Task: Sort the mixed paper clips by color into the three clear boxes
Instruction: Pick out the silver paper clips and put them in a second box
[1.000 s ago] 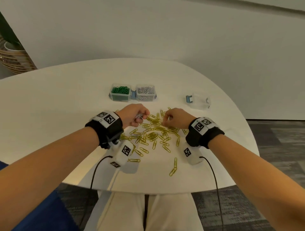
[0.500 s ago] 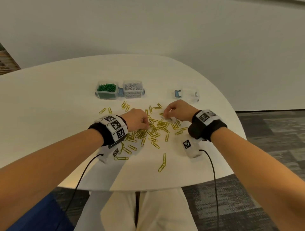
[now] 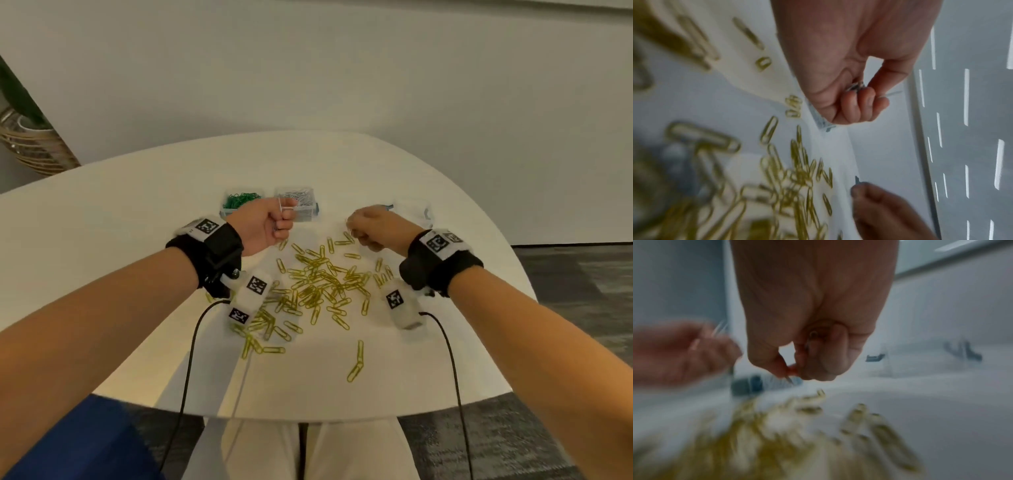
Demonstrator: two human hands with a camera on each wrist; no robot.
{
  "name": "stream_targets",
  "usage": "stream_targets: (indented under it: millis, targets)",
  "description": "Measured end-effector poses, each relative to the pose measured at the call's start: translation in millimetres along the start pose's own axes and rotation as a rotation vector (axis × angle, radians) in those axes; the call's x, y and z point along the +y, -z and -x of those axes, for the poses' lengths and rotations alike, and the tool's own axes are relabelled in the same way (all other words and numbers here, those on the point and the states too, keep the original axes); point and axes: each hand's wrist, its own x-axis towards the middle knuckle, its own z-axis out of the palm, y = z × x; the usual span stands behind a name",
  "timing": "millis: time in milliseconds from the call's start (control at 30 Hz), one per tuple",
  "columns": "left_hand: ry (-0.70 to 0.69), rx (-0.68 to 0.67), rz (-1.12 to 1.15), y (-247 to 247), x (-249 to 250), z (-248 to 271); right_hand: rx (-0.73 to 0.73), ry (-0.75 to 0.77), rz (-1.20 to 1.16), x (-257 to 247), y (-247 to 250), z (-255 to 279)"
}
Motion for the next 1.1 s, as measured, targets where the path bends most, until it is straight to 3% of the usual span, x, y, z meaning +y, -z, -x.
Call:
stream_targets:
  millis: [67,133,233,333,433,600,900,1000,1100]
  targets:
    - [-0.008,0.017,0.067,1.8,15.0,-9.0,-0.095,-0.010,-0.736,-10.6,3.9,-9.0]
    - [0.011,0.025,0.192,2.3,31.0,-18.4,-0.162,0.029,-1.122,-16.9,6.1,-24.7]
    - [-0.020,0.062,0.253,1.6,50.1,-32.6,-0.072,0.008,-1.325,-24.7,6.1,-58.8]
    - [-0.129,0.128,0.250,-1.7,58.7,-49.1,0.108,-0.052,-1.378,-44.4,-7.5,-90.1]
    - [-0.171,0.156,0.205,-4.2,54.7,-63.5,0.216,-0.015,-1.441,-64.4,-27.0,-108.9]
    - [-0.189,0.280,0.113,-6.9,40.2,-74.0,0.283,0.065,-1.284,-69.6,-43.0,-116.5]
    - [-0.317,0.343,-0.074,-12.9,45.3,-48.2,0.302,0.207,-1.063,-84.8,-49.9,-99.0]
    - [-0.359,0.402,-0.496,-7.0,53.5,-17.8,0.331,0.204,-0.756,-96.2,-43.5,-69.1]
    - [-0.145,0.197,-1.220,5.1,35.2,33.1,0.054,0.126,-0.170,-87.8,-60.1,-19.8]
